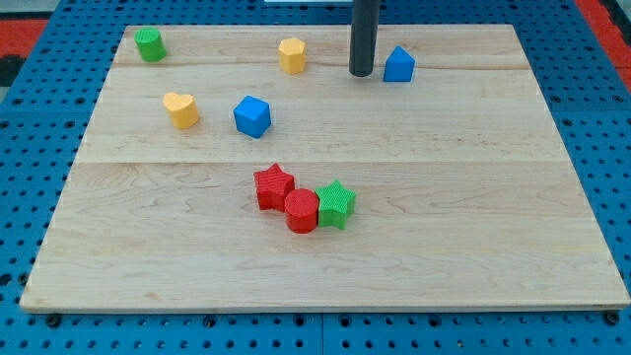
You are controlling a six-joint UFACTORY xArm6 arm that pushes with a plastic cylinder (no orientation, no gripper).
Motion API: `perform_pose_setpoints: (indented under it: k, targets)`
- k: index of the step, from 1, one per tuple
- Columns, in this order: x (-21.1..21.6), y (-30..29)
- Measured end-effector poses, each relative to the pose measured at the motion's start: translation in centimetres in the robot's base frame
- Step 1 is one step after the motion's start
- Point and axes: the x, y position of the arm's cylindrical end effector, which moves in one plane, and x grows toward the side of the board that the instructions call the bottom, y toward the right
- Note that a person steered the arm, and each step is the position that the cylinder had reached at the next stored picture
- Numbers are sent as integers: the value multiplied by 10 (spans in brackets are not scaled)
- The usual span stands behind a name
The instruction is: Place the triangle at the top right of the board
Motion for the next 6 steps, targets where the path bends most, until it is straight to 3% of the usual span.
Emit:
perform_pose_setpoints:
  k: [1,2,3,4,5,6]
  targets:
    - [-1,62]
    - [22,64]
    - [30,102]
    - [-11,116]
    - [-18,120]
    - [39,120]
